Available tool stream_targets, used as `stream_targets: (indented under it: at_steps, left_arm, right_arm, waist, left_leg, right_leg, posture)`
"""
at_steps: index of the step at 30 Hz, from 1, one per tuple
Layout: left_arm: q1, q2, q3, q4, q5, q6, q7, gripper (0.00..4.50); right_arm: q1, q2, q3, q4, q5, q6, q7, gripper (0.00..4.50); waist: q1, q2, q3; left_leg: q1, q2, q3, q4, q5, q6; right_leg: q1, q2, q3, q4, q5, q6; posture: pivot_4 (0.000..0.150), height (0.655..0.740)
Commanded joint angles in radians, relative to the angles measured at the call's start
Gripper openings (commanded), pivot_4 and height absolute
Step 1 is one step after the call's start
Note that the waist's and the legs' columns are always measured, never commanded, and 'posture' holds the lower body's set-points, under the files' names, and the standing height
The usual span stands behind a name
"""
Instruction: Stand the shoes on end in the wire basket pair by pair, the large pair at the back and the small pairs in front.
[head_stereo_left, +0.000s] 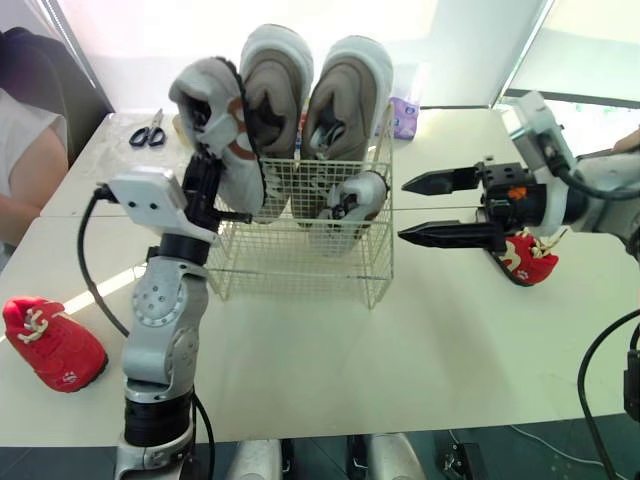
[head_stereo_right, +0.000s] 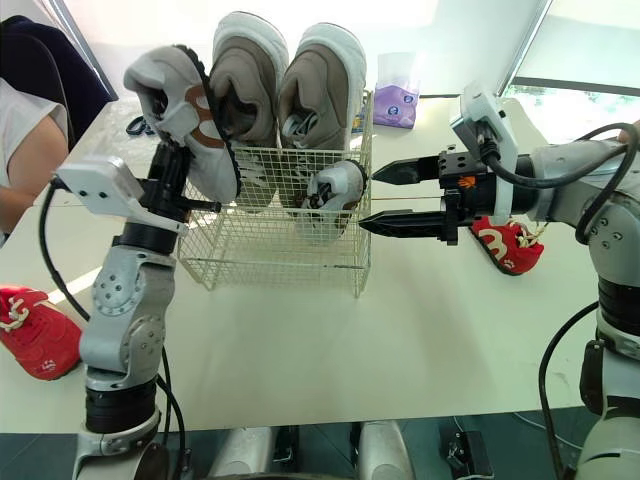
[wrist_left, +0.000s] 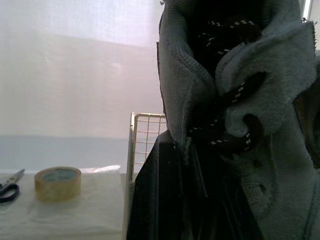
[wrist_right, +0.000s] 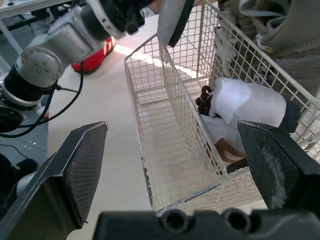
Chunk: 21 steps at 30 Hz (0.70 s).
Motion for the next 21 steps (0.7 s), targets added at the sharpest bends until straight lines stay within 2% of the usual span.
stream_targets:
  at_steps: [1,6,15,18,21]
  left_arm:
    - [0.009,0.001,-0.034,0.082,0.075,-0.110,-0.039,0.02]
    - [0.017,0.010,-0.060,0.150,0.123,-0.179,-0.078,0.02]
    - [0.126,0.025,-0.100,0.043,0.152,-0.113,-0.103,0.02]
    - [0.151,0.015,-0.074,0.000,0.108,-0.069,-0.095,1.01]
    - [0.168,0.032,-0.055,-0.051,0.073,-0.008,-0.111,2.43]
  right_arm:
    - [0.005,-0.007,-0.052,-0.038,0.033,0.002,-0.027,4.50]
    - [0.017,0.001,-0.059,-0.038,0.042,-0.012,-0.048,4.50]
    - [0.052,0.038,-0.049,-0.036,0.038,-0.056,-0.073,4.50]
    - [0.048,0.041,-0.045,-0.030,0.038,-0.059,-0.074,4.50]
    - [0.051,0.043,-0.041,-0.023,0.037,-0.064,-0.071,4.50]
  waist:
    - [0.000,0.000,0.000]
    - [0.000,0.000,0.000]
    - [0.000,0.000,0.000]
    - [0.000,0.000,0.000]
    - [-0.001,0.000,0.000]
  left_leg:
    - [0.000,0.000,0.000,0.000,0.000,0.000]
    - [0.000,0.000,0.000,0.000,0.000,0.000]
    - [0.000,0.000,0.000,0.000,0.000,0.001]
    - [0.000,0.000,0.000,0.000,0.000,0.001]
    - [0.000,0.001,0.000,0.000,0.000,0.001]
  right_leg:
    - [0.000,0.000,0.000,0.000,0.000,0.000]
    - [0.000,-0.001,0.000,0.000,0.000,0.000]
    - [0.000,-0.002,0.000,0.000,0.000,0.000]
    - [0.000,-0.002,0.000,0.000,0.000,0.000]
    - [0.000,-0.002,0.000,0.000,-0.001,-0.002]
  posture:
    - [0.150,0.7400]
    - [0.150,0.7400]
    - [0.150,0.7400]
    - [0.150,0.7400]
    - [0.150,0.7400]
